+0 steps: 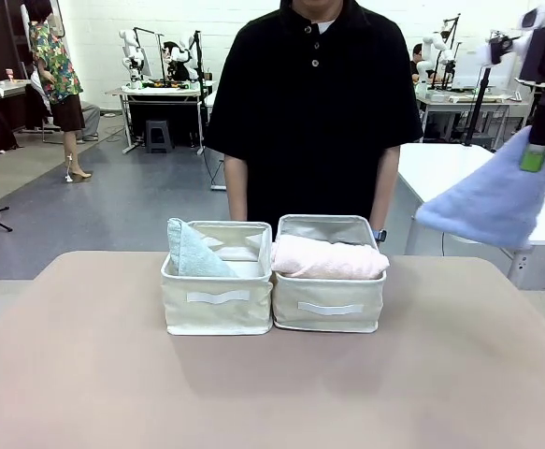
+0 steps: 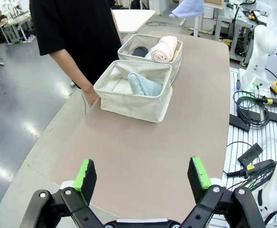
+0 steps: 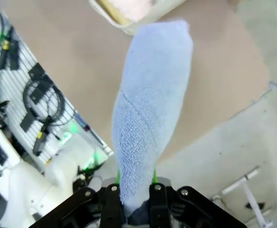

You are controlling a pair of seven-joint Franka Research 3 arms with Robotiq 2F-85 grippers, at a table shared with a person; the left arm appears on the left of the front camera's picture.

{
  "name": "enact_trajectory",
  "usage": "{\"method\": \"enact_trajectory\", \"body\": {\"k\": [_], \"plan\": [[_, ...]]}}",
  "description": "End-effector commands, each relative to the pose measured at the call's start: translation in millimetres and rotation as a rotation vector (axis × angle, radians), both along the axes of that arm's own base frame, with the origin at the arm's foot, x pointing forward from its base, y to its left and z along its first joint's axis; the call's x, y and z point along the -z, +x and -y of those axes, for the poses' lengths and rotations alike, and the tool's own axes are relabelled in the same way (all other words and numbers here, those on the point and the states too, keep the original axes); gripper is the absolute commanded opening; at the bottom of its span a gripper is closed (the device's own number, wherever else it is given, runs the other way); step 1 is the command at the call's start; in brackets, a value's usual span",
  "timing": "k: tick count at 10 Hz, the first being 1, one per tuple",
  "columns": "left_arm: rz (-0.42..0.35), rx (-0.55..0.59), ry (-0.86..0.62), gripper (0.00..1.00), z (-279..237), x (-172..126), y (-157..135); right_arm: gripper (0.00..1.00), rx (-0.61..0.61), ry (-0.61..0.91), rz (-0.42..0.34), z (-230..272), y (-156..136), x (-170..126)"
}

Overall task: Sort the towels based on their folding style.
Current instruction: Pick up another triangle-folded towel from the table and place it in the left Fabric basket.

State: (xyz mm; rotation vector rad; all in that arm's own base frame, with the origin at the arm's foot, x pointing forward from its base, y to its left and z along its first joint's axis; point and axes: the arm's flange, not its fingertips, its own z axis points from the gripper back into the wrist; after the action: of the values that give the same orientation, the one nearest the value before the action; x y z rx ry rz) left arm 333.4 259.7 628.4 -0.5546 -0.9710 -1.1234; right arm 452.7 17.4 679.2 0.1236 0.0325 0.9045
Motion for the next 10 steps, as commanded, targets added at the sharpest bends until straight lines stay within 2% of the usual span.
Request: {"method": "enact_trajectory", "body": {"k": [1,2,4,6,8,10], "plan": [[0.006,0.006,-0.005,1.00,-1,-1,-2,0.11,-0.099,0.109,0.012,-53,4,-29],[0.006,0.006,-0.005,1.00,-1,-1,-2,0.11,-0.160,0.109,-0.005,-99,11,-25],[0.006,0.006,-0.005,1.00,-1,-1,-2,0.11,-0.198,0.128,-0.024,-173,32,-5],[0.006,0.006,-0.005,1.00,-1,-1,-2,0.11,-0.215,0.210,0.017,-241,47,9],[0.006,0.006,-0.005,1.00,-1,-1,-2,0.11,-0.244,0.215,0.096,-301,55,20],[0.006,0.006,-0.005,1.00,-1,-1,-2,0.11,-0.259,0.195,0.124,-327,58,26]]}}
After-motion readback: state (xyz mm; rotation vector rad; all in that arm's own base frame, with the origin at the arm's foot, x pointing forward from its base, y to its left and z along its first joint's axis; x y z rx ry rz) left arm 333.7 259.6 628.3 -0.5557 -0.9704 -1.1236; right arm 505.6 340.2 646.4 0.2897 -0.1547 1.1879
